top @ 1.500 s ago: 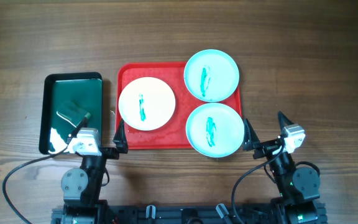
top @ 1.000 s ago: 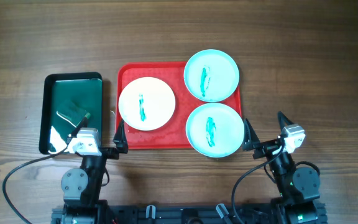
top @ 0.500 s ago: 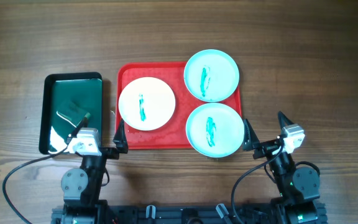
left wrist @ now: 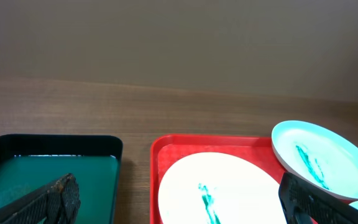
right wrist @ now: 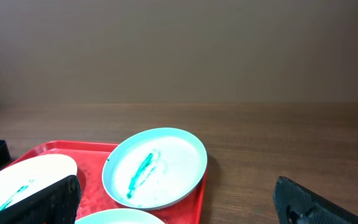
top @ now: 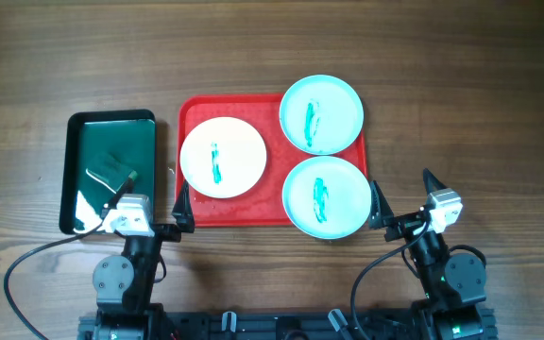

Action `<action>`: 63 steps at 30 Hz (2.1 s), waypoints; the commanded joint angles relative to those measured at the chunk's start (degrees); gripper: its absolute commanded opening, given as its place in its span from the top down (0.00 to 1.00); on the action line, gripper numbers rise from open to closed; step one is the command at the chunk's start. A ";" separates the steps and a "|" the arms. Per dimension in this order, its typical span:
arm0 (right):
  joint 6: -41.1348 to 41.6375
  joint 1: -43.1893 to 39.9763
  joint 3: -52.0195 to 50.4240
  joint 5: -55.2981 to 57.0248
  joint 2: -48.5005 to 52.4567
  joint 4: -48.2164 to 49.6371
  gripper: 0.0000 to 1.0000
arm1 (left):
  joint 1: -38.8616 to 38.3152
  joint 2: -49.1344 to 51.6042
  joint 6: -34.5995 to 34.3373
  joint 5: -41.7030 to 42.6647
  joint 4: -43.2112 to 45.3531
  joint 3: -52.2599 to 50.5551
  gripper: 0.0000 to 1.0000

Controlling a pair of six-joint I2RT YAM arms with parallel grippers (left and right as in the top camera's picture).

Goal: Clean dirty plates on tray and stack at the side

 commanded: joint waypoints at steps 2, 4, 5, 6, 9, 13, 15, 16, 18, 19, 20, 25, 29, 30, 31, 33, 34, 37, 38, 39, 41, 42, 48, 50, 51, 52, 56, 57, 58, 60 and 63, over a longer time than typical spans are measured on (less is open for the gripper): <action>-0.57 0.22 -0.04 0.76 -0.20 0.50 0.00 | -0.39 -0.46 0.39 0.66 0.20 -0.55 0.00; -0.57 0.22 -0.04 0.72 -0.20 1.31 0.00 | -0.39 -0.46 0.22 0.68 0.22 -0.50 0.00; -0.52 0.22 0.00 0.70 -0.20 2.05 0.00 | -0.39 -0.46 0.20 0.68 0.22 -0.46 0.00; -0.57 0.22 0.39 0.74 -0.20 2.64 0.00 | -0.39 -0.46 -0.48 0.68 0.20 -0.22 0.00; -0.61 0.22 2.84 0.76 -0.15 2.82 0.00 | -0.35 -0.42 -1.51 0.68 0.17 1.95 0.00; -1.68 0.22 6.51 0.76 1.88 2.97 0.00 | -0.35 1.99 -3.23 0.68 -1.22 7.32 0.00; -1.70 0.22 9.03 0.76 3.96 2.99 0.00 | -0.35 4.85 -3.19 0.63 -2.67 10.69 0.00; -1.66 0.22 10.21 0.74 5.11 2.99 0.00 | -0.35 6.43 -3.19 0.66 -2.86 12.26 0.00; -1.70 0.22 14.32 0.68 9.27 2.97 0.00 | -0.35 10.69 -3.21 0.66 -3.17 16.76 0.00; -1.81 0.22 15.65 0.33 10.71 2.95 0.00 | -0.35 12.17 -3.21 0.66 -3.76 18.40 0.00; -3.43 0.22 19.76 -1.79 15.15 2.58 0.00 | -0.35 15.91 -3.26 0.68 -6.32 22.80 0.00; -3.63 0.22 35.30 -2.29 30.84 -7.37 0.00 | -0.35 32.22 -3.21 0.68 -23.71 43.69 0.00; -3.58 0.22 49.53 -5.01 43.76 -20.11 0.00 | -0.35 46.80 -3.21 0.68 -38.60 61.22 0.00; -3.56 0.22 53.37 -5.73 46.99 -23.82 0.00 | -0.35 50.73 -3.21 0.68 -42.77 65.42 0.00; -3.56 0.22 58.16 -6.38 50.75 -28.83 0.00 | -0.35 56.83 -3.21 0.68 -49.68 71.56 0.00; -3.61 0.22 66.07 -7.54 57.09 -37.68 0.00 | -0.35 63.89 -3.23 1.03 -58.07 78.25 0.00; -3.63 0.22 69.22 -7.54 59.67 -41.35 0.00 | -0.35 67.38 -3.21 1.81 -62.07 81.09 0.00; -5.11 0.22 81.20 -7.96 71.04 -55.41 0.00 | -0.35 77.64 -3.21 9.70 -69.26 85.20 0.00; -5.07 0.22 82.18 -8.00 73.02 -56.54 0.00 | -0.35 79.36 -3.21 11.91 -69.59 85.20 0.00; -5.03 0.22 82.27 -8.17 75.14 -56.46 0.00 | -0.35 81.92 -3.23 15.19 -69.77 85.20 0.00; -0.96 0.22 82.23 -10.88 79.25 -55.58 0.00 | -0.35 86.36 -3.21 23.28 -69.88 85.20 0.00; 0.15 0.22 82.23 -12.37 80.30 -55.08 0.00 | -0.35 87.34 -3.21 23.85 -69.72 85.20 0.00; 3.37 3.87 82.20 -22.12 89.68 -50.97 0.13 | -0.35 90.47 -4.83 24.06 -66.69 85.20 0.00; 6.60 7.69 82.90 -19.56 93.90 -50.99 0.17 | -0.33 90.47 -4.68 21.16 -65.77 85.20 0.00; 8.11 9.35 83.62 -18.45 95.91 -51.04 0.21 | -0.24 90.42 -5.57 18.12 -64.63 85.22 0.00; 10.14 11.43 84.63 -16.94 98.47 -50.95 0.28 | 0.55 90.36 -10.64 12.94 -64.26 85.42 0.00; 17.00 17.05 85.53 -11.41 105.88 -47.36 0.50 | 7.19 90.36 -32.61 -4.00 -67.41 85.46 0.04; 18.23 18.12 85.53 -10.36 107.84 -46.12 0.50 | 8.90 90.36 -32.87 -4.35 -67.58 85.46 0.04; 18.34 18.78 85.53 -10.43 109.24 -45.05 0.50 | 10.23 90.36 -32.85 -4.55 -67.58 85.46 0.05; 18.49 19.96 85.53 -10.40 112.37 -42.12 0.50 | 12.52 90.49 -32.87 -6.54 -67.58 85.44 0.07; 19.58 21.11 85.53 -10.16 116.32 -38.93 0.51 | 14.71 91.14 -32.83 -6.71 -67.56 85.35 0.07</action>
